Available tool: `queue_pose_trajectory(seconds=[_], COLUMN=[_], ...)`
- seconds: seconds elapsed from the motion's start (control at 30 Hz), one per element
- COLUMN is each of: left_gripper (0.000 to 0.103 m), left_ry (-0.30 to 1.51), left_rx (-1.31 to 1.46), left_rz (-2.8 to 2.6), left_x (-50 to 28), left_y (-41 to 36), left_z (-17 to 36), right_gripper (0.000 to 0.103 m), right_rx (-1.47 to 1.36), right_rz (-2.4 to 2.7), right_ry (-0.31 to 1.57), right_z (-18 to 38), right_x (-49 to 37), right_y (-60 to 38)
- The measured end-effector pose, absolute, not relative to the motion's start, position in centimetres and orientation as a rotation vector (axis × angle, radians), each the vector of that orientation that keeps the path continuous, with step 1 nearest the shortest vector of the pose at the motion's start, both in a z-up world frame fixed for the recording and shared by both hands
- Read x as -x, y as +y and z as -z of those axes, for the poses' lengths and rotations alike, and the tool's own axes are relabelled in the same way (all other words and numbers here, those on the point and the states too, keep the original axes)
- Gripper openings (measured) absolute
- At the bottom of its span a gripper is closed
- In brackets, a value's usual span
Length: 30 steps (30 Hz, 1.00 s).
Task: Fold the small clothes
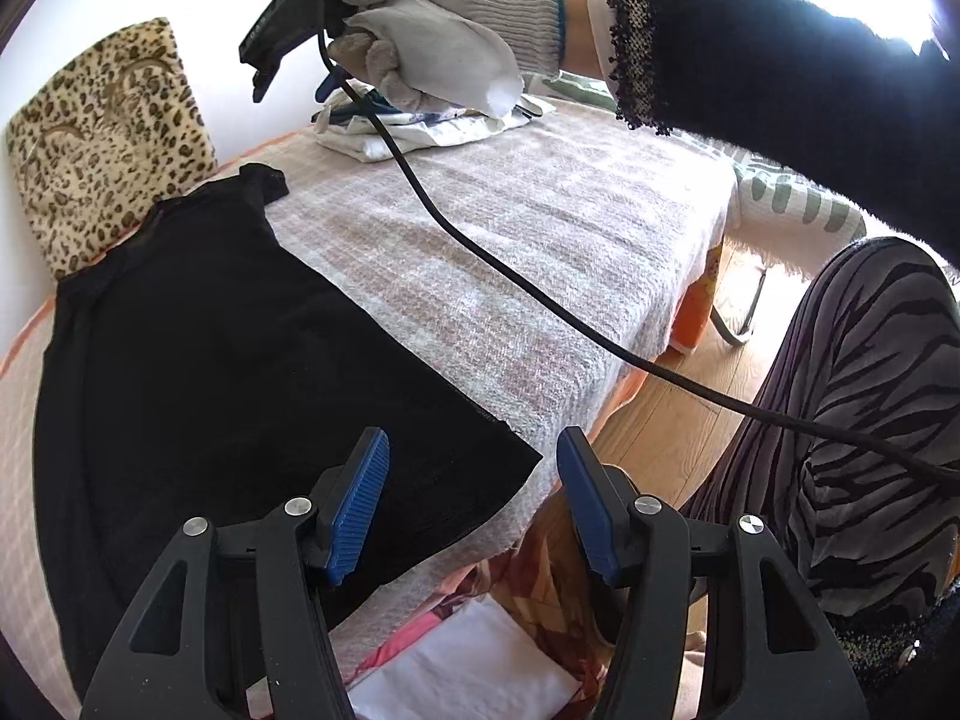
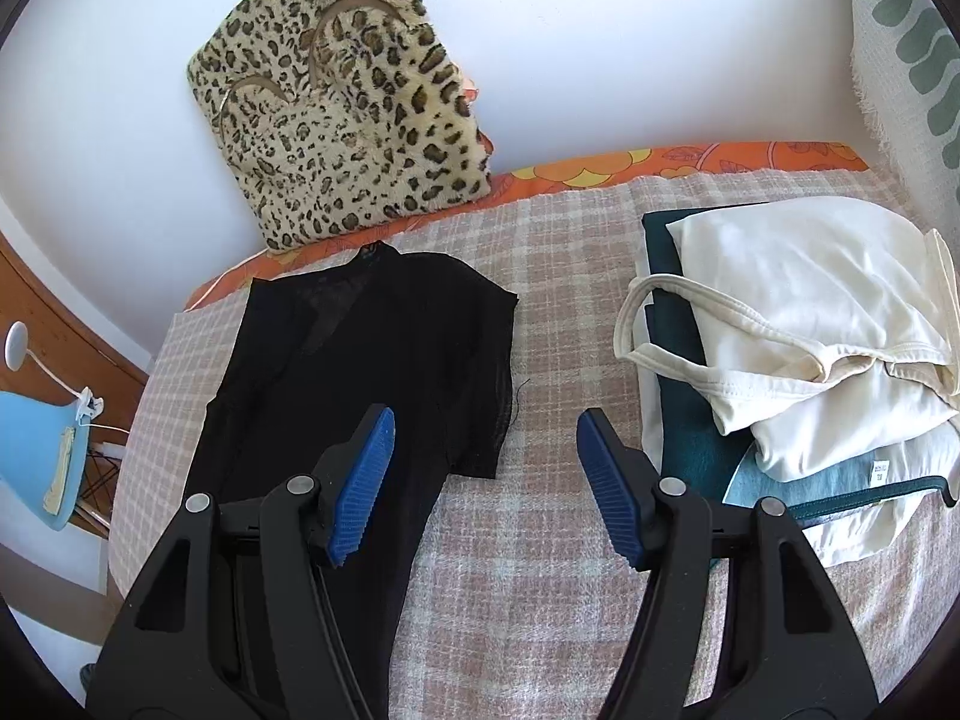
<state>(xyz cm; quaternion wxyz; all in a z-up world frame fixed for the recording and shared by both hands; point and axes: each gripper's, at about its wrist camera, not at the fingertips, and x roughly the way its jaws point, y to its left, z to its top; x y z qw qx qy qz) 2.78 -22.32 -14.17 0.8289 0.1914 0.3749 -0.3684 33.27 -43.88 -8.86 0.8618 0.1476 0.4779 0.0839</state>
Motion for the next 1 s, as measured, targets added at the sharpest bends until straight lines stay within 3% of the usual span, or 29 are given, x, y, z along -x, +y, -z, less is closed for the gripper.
queue_pose_trajectory(seconds=[0.2, 0.37, 0.47, 0.7, 0.9, 1.0], left_gripper=[0.054, 0.016, 0.008, 0.003, 0.003, 0.012], left_ry=[0.838, 0.86, 0.862, 0.876, 0.831, 0.814], left_rx=[-0.376, -0.294, -0.267, -0.127, -0.147, -0.197], left_rz=[0.752, 0.769, 0.772, 0.76, 0.768, 0.817], left_x=[-4.2, -5.1, -5.5, -6.2, -4.7, -3.6], left_y=[-22.7, -22.0, -21.7, -20.1, -20.0, -21.1], left_z=[15.1, 15.1, 15.3, 14.9, 14.1, 14.1], right_gripper=[0.066, 0.066, 0.066, 0.065, 0.048, 0.048], right_rx=[-0.36, -0.374, -0.383, -0.389, -0.355, -0.34], right_rz=[-0.184, -0.17, -0.152, -0.147, -0.133, -0.139], right_ry=[1.042, 1.061, 1.069, 1.067, 1.065, 1.078], right_z=[11.7, 14.3, 15.6, 17.6, 18.3, 18.2], right_x=[-37.7, -40.7, -42.1, -44.0, -44.4, -44.6], right_y=[-43.7, -43.3, -43.2, -42.4, -41.4, -41.2])
